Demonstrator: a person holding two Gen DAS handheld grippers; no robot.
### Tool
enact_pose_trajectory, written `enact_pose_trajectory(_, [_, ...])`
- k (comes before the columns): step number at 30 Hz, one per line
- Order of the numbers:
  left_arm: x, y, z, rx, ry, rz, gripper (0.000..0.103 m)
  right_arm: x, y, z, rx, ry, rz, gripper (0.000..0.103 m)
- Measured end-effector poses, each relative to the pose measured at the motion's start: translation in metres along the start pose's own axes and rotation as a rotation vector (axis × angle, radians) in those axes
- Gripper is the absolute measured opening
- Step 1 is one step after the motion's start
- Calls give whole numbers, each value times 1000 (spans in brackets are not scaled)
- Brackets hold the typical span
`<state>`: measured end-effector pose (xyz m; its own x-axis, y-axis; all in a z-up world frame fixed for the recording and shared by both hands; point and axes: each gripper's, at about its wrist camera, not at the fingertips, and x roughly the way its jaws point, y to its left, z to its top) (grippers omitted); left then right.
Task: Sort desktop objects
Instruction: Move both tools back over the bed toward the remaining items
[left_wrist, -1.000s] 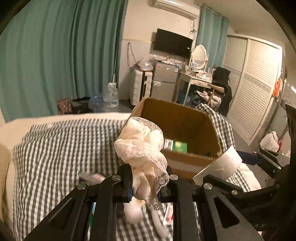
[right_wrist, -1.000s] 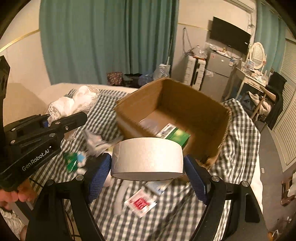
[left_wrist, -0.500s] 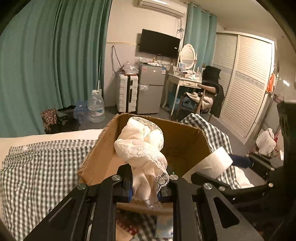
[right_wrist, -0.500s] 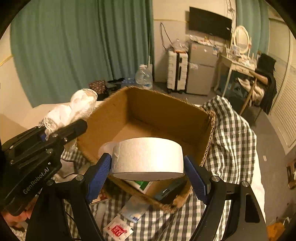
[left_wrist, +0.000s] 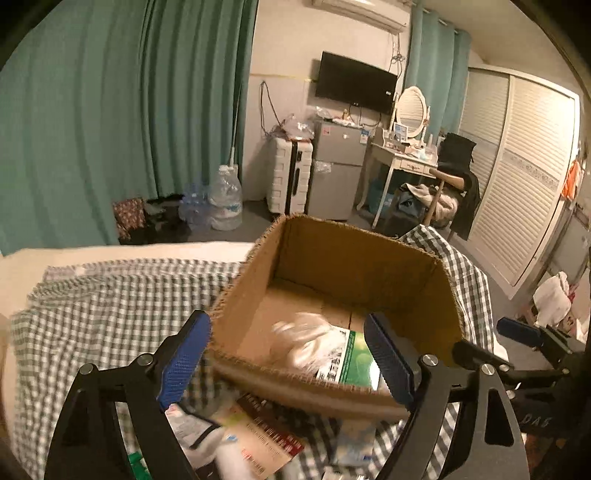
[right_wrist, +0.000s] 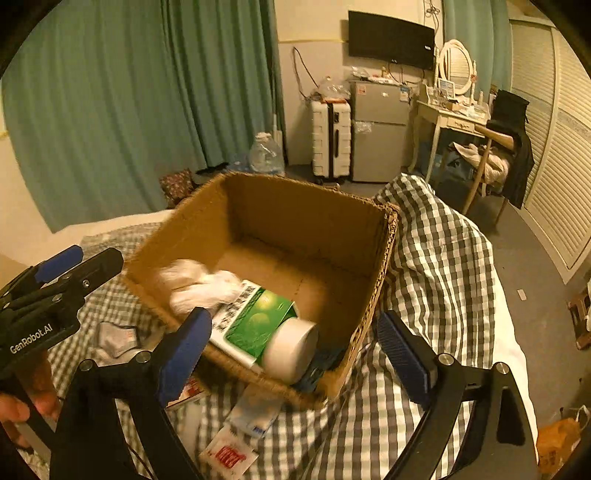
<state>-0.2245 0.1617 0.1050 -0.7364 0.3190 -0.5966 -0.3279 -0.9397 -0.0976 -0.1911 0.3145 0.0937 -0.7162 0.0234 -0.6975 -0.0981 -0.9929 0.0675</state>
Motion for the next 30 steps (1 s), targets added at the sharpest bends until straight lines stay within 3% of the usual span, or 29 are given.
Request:
enact_pose_trajectory(5, [-62,13,-8,59,-50,68,103,-49,22,-11,-31,-49,33,92])
enact_pose_trajectory(9, [-94,34,-27,86,-38,62,103,-69,42,-25,-55,-48,79,92])
enact_pose_trajectory(11, [-101,50,-46,93,-12,97,103,-68,57,-40,-72,-27,105,92])
enact_pose_trajectory(14, [-99,77,-85,87,70,129,103,-53,73,-67,-84,15,132,92])
enact_pose_trajectory(20, [-61,137,-178,-149,234,86,103,21,111,-133,-103,169,189,92])
enact_pose_trajectory(25, [-42,171,-221,-313,188,115,103,58,120,-172,-152,159,119,91])
enact_pose_trajectory(27, [-45,177,-224,-321,128,141,103,66,118,-174,-151,161,113,90])
enact_pose_trajectory(30, [-30,180,-228,-288,158,224,103,76,116,-170,-109,173,143,85])
